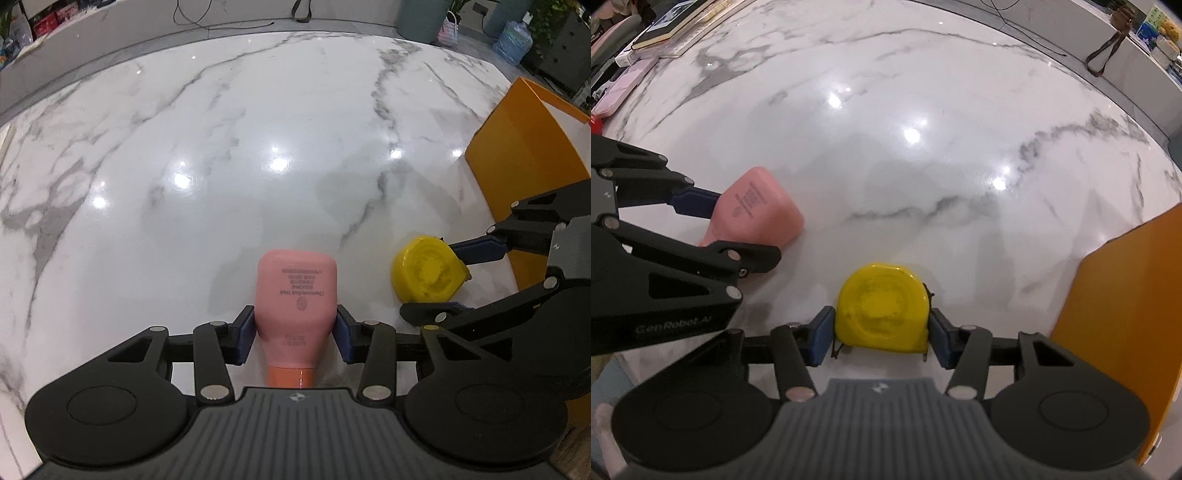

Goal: Organize rigid objects
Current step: 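Carry the pink bottle with the left tool while the right tool carries the tape measure over the box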

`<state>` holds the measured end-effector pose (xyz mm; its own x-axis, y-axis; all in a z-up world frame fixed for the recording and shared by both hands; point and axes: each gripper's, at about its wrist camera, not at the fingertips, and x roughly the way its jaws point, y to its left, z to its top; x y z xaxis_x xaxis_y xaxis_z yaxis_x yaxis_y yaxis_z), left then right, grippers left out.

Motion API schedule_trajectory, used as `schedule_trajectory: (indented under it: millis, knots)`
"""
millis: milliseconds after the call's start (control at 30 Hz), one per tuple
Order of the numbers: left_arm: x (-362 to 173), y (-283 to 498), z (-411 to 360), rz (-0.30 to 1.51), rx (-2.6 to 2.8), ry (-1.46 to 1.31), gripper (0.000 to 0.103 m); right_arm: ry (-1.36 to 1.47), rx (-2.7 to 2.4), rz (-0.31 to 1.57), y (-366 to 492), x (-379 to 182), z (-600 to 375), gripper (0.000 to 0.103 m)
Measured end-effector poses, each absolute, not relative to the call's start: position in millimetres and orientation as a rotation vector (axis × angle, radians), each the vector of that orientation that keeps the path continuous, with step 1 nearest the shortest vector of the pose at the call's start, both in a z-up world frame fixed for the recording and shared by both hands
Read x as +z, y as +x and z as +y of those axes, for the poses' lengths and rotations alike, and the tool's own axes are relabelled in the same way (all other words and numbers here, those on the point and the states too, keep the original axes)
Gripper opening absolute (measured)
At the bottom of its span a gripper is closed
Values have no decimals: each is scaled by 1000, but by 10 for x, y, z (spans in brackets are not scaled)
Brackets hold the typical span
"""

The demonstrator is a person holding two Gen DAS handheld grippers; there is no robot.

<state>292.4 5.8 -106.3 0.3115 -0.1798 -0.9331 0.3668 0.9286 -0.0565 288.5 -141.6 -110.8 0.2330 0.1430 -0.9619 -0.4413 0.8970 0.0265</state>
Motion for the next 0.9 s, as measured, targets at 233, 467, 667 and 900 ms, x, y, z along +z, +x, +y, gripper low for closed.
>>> schedule_trajectory:
  millis: [233, 467, 667, 900]
  knots:
    - [-984, 2840, 85, 1222, -399, 156, 48, -312, 451, 1255, 2747, -984, -1391, 53]
    - [-701, 2668, 76, 1181, -442, 162, 48, -324, 470, 1212, 2568, -697, -1434, 53]
    - [-252, 2494, -34, 1100, -506, 173, 49, -326, 495, 1151, 2334, -232, -1599, 53]
    - [253, 2211, -449, 1008, -607, 212, 49, -366, 459, 1098, 2044, 299, -2028, 54]
